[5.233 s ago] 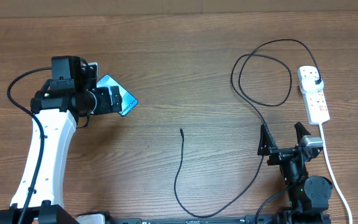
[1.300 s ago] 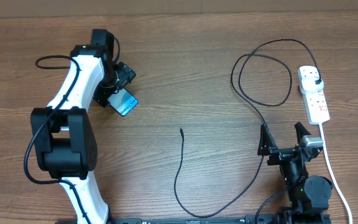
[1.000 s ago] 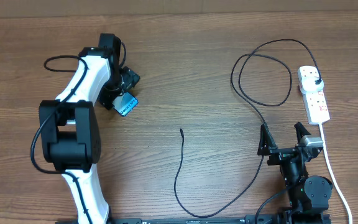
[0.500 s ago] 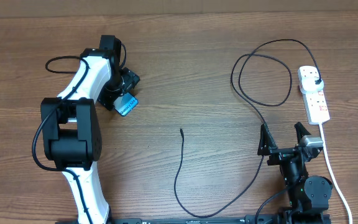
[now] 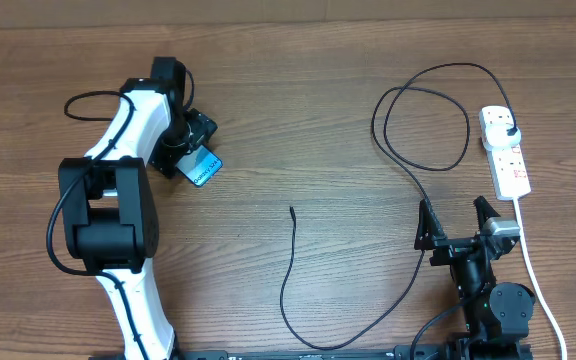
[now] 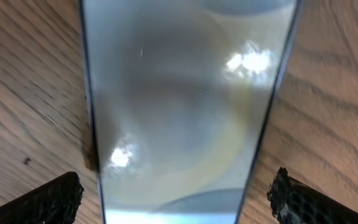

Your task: Plug charger to phone and switch on socket

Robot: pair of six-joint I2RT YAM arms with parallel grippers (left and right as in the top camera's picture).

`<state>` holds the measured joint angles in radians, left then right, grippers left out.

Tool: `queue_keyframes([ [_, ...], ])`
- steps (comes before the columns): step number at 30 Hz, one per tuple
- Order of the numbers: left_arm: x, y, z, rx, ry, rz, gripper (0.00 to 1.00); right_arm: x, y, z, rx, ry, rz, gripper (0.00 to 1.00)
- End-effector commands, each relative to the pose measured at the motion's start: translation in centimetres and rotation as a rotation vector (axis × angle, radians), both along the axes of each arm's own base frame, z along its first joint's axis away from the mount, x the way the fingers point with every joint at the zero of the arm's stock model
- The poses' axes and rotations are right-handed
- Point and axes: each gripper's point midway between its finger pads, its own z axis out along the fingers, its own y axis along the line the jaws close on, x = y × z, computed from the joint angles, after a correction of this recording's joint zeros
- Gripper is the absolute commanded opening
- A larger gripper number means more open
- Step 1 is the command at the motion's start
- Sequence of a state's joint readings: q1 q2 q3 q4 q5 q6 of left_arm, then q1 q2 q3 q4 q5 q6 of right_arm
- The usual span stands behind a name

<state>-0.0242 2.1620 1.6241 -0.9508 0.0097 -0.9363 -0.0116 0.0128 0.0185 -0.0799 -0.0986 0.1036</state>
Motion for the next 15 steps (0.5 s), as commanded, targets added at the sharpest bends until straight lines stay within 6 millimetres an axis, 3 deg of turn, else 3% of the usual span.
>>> queue_keyframes([
  [1,0.25,0.65,-0.12,0.020,0.000,0.011,1.00,0.01,-0.02,-0.22,-0.007,-0.003,-0.003,1.00],
  [15,0.64,0.72,-0.08,0.024,-0.016,0.012,1.00,0.01,-0.02,-0.21,-0.007,-0.003,-0.003,1.00],
])
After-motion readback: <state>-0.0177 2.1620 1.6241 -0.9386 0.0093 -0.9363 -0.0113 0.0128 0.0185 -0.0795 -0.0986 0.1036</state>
